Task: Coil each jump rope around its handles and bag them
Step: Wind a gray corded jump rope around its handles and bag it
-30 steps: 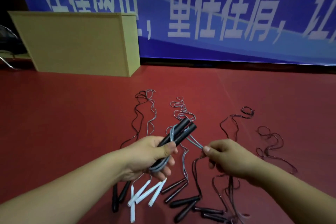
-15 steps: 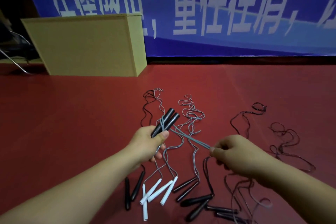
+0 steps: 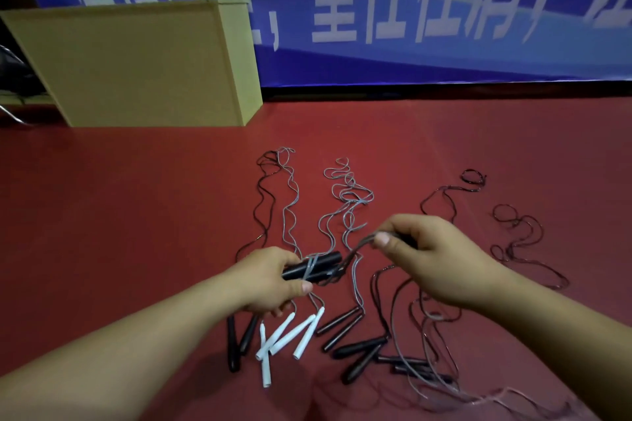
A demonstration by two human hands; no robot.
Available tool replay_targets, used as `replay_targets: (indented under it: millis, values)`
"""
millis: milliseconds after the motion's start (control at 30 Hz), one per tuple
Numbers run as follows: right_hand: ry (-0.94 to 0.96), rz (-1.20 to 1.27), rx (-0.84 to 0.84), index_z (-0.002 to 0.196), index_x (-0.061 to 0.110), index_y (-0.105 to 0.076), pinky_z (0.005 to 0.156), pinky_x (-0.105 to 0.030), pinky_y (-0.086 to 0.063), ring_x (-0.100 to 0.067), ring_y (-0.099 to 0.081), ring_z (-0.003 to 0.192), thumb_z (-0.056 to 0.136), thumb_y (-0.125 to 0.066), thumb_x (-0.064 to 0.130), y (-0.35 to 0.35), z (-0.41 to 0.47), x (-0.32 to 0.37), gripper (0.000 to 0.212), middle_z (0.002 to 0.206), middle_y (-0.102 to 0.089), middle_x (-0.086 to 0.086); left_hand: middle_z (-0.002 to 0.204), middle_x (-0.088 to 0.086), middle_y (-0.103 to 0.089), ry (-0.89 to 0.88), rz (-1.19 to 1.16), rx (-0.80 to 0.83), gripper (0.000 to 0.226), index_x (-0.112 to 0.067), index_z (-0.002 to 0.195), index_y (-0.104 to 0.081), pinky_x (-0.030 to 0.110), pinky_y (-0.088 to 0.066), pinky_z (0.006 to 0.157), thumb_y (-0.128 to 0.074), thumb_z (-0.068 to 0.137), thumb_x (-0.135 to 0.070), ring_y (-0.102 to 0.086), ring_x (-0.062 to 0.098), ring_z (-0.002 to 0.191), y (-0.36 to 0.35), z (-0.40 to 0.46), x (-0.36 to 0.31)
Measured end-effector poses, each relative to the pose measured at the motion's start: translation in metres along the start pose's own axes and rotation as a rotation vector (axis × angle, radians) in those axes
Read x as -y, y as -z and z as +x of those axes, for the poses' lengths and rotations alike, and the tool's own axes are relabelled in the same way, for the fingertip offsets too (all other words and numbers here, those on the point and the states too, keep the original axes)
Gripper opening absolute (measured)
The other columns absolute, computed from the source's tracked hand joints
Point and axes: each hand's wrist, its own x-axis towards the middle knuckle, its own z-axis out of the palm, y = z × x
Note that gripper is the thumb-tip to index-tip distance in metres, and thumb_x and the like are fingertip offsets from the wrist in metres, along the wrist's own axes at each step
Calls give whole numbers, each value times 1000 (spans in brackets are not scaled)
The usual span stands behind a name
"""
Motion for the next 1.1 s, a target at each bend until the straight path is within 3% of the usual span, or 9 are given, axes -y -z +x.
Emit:
replay_targets:
  millis: [233,400,467,567,633,767,867,967,1100]
  values:
    - [102,26,-30,86,24,-65,56,-12,-35,-2,-45,58,96,-57,22,0,-2,-3,13,61,-50,20,85,13,-75,-40,134,97,16,-19,96,-60,24,-45,49,-60,95,-35,-62,16,49,-8,-3,-14]
    - [166,31,20,89,19,-69,59,-11,-37,1,-51,62,96,-58,21,-1,-1,5,12,64,-56,24,73,4,-72,-35,11,38,16,-23,86,-56,18,-36,42,-58,97,-34,-51,11,39,-12,1,-19]
    - [172,39,-1,91,22,-70,65,-18,-45,-2,-58,69,95,-58,25,0,2,5,13,73,-65,16,70,1,-71,-57,46,77,16,-21,88,-59,19,-38,45,-60,96,-35,-51,10,41,-13,0,-22]
    - [122,25,-48,89,23,-70,72,-29,-49,-17,-62,77,96,-58,22,3,6,-1,13,82,-70,-2,70,1,-72,-139,128,255,17,-21,90,-59,24,-43,56,-61,95,-37,-55,13,54,-16,-8,-27]
    - [89,5,-110,88,20,-70,67,-25,-46,-14,-58,70,95,-58,20,6,9,-9,13,77,-67,-2,68,0,-70,-200,129,347,16,-23,88,-60,31,-46,62,-61,95,-38,-56,15,60,-16,-15,-32]
    - [-53,-40,-217,86,20,-68,57,-19,-39,-8,-46,60,96,-57,25,11,14,-25,16,68,-59,-4,61,-8,-61,-308,98,395,15,-27,84,-59,21,-42,53,-61,96,-35,-49,7,51,-9,-33,-54]
    - [-166,-1,-153,72,22,-63,52,-22,-34,-6,-36,52,96,-56,32,11,14,-32,27,60,-46,6,63,-1,-59,-366,-137,476,12,-26,87,-59,18,-38,43,-59,97,-32,-45,9,42,-3,-50,-72]
    - [-248,110,-73,80,10,-69,51,-21,-37,-8,-40,55,95,-60,33,6,13,-32,29,64,-51,-1,65,3,-57,-397,-261,480,25,-15,97,-59,18,-35,42,-58,92,-39,-43,11,40,-1,-57,-73]
    - [-365,365,73,84,7,-64,55,-23,-49,-11,-57,57,91,-61,8,-1,7,-30,8,71,-63,-10,64,1,-55,-398,-388,429,50,0,110,-51,18,-31,40,-56,91,-47,-41,10,40,-7,-54,-66]
